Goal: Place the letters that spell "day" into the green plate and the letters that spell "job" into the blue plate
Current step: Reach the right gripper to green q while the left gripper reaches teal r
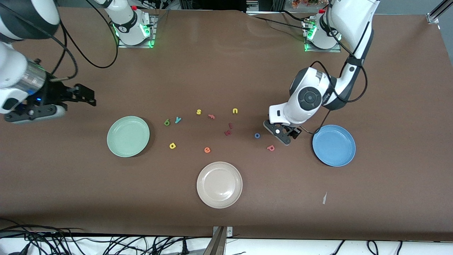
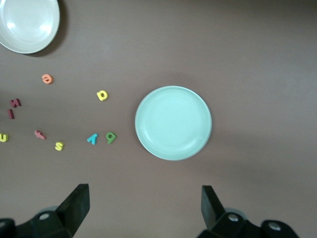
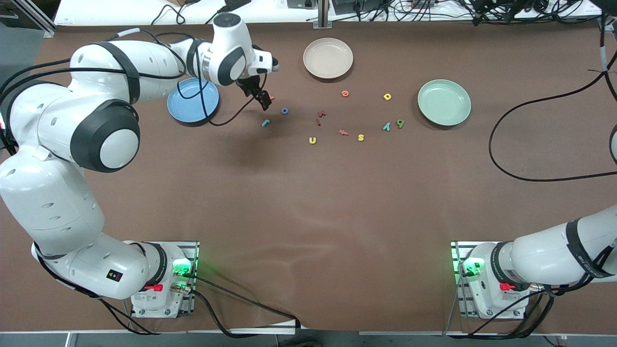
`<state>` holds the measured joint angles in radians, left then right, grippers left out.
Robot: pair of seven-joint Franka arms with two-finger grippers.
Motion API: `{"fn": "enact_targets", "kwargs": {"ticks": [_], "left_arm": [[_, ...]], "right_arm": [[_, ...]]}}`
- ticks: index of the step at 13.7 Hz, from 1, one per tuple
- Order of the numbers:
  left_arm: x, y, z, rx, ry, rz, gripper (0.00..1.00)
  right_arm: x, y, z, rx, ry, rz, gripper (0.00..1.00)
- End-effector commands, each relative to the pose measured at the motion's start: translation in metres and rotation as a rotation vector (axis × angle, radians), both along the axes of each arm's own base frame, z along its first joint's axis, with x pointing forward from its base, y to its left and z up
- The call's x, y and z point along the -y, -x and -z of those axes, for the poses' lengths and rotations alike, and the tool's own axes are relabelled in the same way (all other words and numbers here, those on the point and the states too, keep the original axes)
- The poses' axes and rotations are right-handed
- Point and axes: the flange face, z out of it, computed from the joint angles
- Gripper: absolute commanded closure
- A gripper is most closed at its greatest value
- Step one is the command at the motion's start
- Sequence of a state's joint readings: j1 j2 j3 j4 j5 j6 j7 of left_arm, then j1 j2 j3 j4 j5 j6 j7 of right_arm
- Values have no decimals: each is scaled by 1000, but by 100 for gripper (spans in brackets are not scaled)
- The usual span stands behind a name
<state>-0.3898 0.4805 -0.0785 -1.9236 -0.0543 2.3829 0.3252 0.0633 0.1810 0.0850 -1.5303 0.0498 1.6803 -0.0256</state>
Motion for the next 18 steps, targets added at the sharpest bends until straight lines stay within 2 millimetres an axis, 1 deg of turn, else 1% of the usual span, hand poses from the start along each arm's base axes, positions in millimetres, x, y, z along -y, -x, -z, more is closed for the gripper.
{"fn": "enact_targets", "kwargs": {"ticks": [1,2,4,5,7,9,10,12,14,15,16,17,18], "left_arm": [[4,16,30,34,14,20,0],[9,24,37,47,19,30,0],[7,32,45,56,21,32,0],[9,34,47,53,20,36,0],[15,37,57,56,21,46,1],[16,39,68,60,23,48,4],[16,40,72,56,21,50,7],[16,39,70,60,21,53,14],[16,40,70,66,11,73,30],[15,40,70,65,9,74,46],[15,41,71,63,8,74,57],[13,41,73,60,5,75,65],[13,41,73,60,5,73,71]], "right_arm": [[-31,-1,25,3,1,21,0],[-42,-2,39,5,5,23,0],[-65,-2,65,7,23,63,0],[-77,2,77,19,52,73,0],[-104,14,114,42,78,76,0],[-118,27,146,58,82,120,0],[-120,33,165,50,80,155,0],[-127,46,199,42,71,237,0],[-136,59,228,37,59,335,0],[-137,62,238,32,55,372,0],[-138,63,246,26,54,393,0],[-138,63,256,13,55,416,0],[-139,62,267,10,46,421,0]]}}
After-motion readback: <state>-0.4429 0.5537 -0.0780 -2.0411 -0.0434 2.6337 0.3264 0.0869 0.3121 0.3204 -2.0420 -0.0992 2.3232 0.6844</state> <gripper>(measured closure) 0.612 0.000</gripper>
